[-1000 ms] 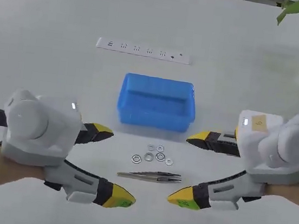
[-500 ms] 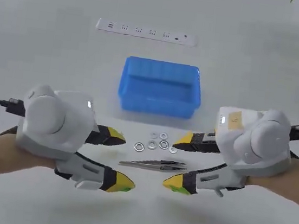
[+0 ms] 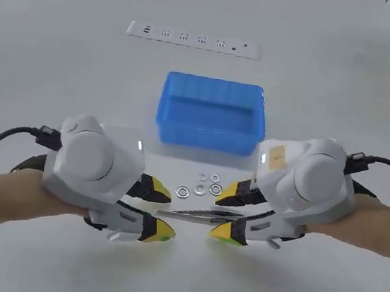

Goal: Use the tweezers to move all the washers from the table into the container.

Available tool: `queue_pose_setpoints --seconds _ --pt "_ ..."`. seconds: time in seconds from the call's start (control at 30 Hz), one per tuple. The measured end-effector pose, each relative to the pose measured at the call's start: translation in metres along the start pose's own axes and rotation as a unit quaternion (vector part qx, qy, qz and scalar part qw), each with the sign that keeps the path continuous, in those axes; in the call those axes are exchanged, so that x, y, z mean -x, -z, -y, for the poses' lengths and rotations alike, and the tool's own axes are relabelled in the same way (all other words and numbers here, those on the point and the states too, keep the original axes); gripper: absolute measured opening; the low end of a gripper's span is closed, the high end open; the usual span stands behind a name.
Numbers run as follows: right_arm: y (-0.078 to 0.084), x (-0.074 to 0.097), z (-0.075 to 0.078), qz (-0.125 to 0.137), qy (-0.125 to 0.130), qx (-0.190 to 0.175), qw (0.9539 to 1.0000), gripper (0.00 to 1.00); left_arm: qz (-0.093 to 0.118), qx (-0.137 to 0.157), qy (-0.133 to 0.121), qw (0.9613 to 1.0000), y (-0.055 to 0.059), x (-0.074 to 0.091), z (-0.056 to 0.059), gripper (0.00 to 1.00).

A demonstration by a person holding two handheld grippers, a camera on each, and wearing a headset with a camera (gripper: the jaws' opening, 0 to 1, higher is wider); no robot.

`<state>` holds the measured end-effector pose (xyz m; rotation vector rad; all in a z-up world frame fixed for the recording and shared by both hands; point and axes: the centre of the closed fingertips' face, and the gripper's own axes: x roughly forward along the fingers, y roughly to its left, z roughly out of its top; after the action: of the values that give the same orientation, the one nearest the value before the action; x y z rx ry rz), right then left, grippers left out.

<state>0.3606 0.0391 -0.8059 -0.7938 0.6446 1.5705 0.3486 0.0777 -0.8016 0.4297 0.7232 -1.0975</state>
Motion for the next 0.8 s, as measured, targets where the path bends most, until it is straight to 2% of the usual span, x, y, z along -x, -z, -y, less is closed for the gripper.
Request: queue_pose_setpoints --seconds 0.1,0.2,0.27,0.3,0.37,0.5,0.53,0.57,0.63,0.8 --pt "0.002 -0.004 -0.002 -0.016 -0.006 0.019 0.9997 0.24 -0.015 -0.014 0.000 0.9998 0.003 -0.002 0.000 0.33" --pt "-0.002 -0.006 -0.006 -0.017 -0.015 0.031 0.9993 0.17 -0.012 -0.024 0.008 0.9996 -0.003 -0.006 0.000 0.34" --pt "-0.002 -0.006 -0.007 -0.025 -0.015 0.041 0.9987 0.13 -0.024 -0.038 0.006 0.9990 -0.004 -0.006 -0.003 0.29" --pt "-0.003 -0.007 -0.008 -0.027 -0.018 0.043 0.9986 0.12 -0.025 -0.035 0.005 0.9991 -0.006 -0.007 -0.004 0.27" --pt "-0.002 -0.007 -0.006 -0.029 -0.017 0.039 0.9987 0.12 -0.032 -0.045 0.012 0.9984 -0.006 -0.007 -0.003 0.23" --pt "-0.002 -0.008 -0.002 -0.018 -0.011 0.004 0.9998 0.09 -0.042 -0.052 0.021 0.9975 -0.006 -0.007 -0.001 0.19" --pt "-0.002 -0.008 -0.002 -0.020 -0.009 -0.013 0.9997 0.09 -0.047 -0.053 0.023 0.9972 -0.005 -0.008 -0.002 0.10" --pt "-0.002 -0.008 -0.001 -0.020 -0.005 -0.008 0.9998 0.08 -0.051 -0.056 0.022 0.9969 -0.004 -0.008 -0.003 0.07" --pt "-0.002 -0.008 -0.003 -0.021 -0.007 0.003 0.9997 0.08 -0.052 -0.048 0.033 0.9970 -0.005 -0.012 -0.003 0.06" --pt "-0.003 -0.009 -0.003 -0.018 -0.006 -0.002 0.9998 0.08 -0.057 -0.046 0.035 0.9967 -0.003 -0.010 -0.003 0.06"
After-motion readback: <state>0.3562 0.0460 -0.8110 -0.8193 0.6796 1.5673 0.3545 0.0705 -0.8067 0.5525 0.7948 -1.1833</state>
